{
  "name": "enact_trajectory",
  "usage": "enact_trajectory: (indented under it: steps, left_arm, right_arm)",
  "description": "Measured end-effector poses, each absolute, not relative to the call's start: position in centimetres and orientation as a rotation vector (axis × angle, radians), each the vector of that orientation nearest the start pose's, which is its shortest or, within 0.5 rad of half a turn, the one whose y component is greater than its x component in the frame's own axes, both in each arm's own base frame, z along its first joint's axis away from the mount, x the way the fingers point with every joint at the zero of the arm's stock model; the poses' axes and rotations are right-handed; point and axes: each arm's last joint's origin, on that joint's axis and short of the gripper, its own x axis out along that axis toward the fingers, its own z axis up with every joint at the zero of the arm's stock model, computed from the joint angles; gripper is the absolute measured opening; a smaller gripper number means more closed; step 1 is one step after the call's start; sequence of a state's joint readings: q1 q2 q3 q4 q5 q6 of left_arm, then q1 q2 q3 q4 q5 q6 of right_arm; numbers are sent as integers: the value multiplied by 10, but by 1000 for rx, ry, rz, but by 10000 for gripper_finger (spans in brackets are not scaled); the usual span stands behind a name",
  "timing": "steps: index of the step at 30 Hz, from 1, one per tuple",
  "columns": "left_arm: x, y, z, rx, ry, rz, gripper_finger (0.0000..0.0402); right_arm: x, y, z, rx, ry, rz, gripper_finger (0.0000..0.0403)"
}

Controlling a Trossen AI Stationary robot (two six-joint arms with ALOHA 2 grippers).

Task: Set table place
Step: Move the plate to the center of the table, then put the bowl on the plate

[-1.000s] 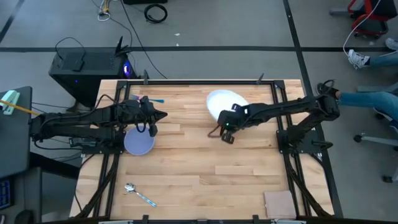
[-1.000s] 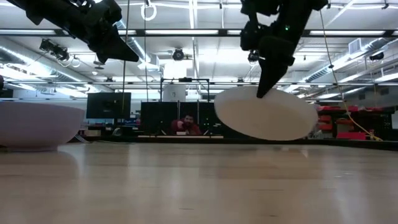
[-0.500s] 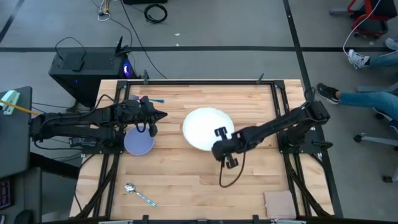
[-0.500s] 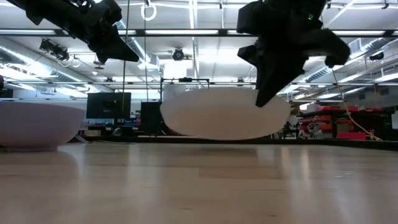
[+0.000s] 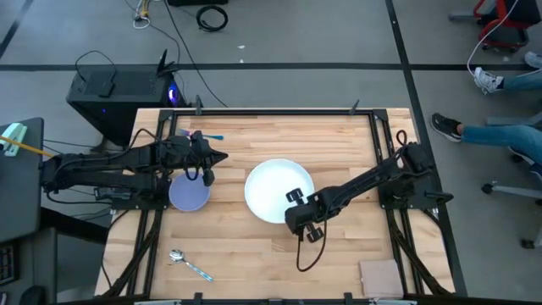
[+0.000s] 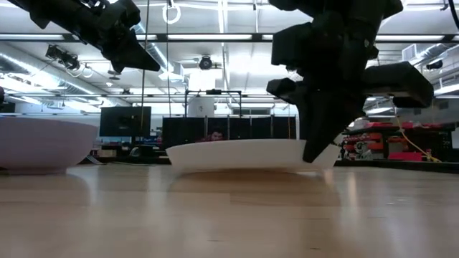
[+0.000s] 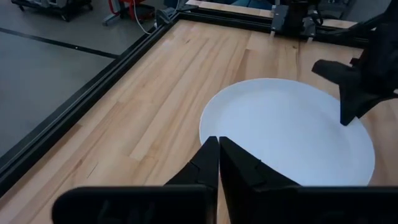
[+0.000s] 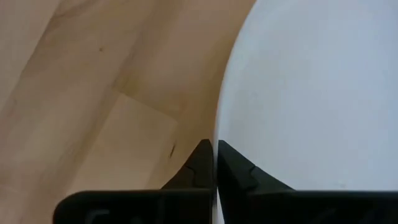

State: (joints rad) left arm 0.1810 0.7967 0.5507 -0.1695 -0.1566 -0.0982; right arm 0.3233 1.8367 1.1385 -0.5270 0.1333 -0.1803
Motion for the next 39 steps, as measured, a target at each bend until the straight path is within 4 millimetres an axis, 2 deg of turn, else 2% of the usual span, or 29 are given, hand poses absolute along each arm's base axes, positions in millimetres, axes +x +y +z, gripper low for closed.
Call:
enact_trajectory:
  steps: [5, 15, 21, 26, 32, 36, 39]
  left_arm:
    - [172, 36, 252, -122, 397, 357, 31]
    - [172, 36, 252, -122, 397, 357, 6]
    - [172, 36, 252, -164, 389, 366, 15]
    - [170, 36, 253, -182, 435, 376, 6]
    - [161, 37, 282, -255, 583, 527, 5]
    - [159, 38, 298, -299, 676, 590, 8]
    - [162, 38, 305, -292, 793, 603, 6]
  right_arm:
    - [332, 107, 157, -430, 1177, 287, 40]
    - [331, 107, 159, -437, 1172, 280, 101]
    - [325, 102, 183, -437, 1118, 177, 115]
    - [316, 93, 218, -406, 1017, 115, 90]
    - [307, 68, 254, -332, 904, 39, 9]
    - [303, 50, 268, -309, 866, -9, 16]
    - [302, 42, 271, -320, 862, -21, 7]
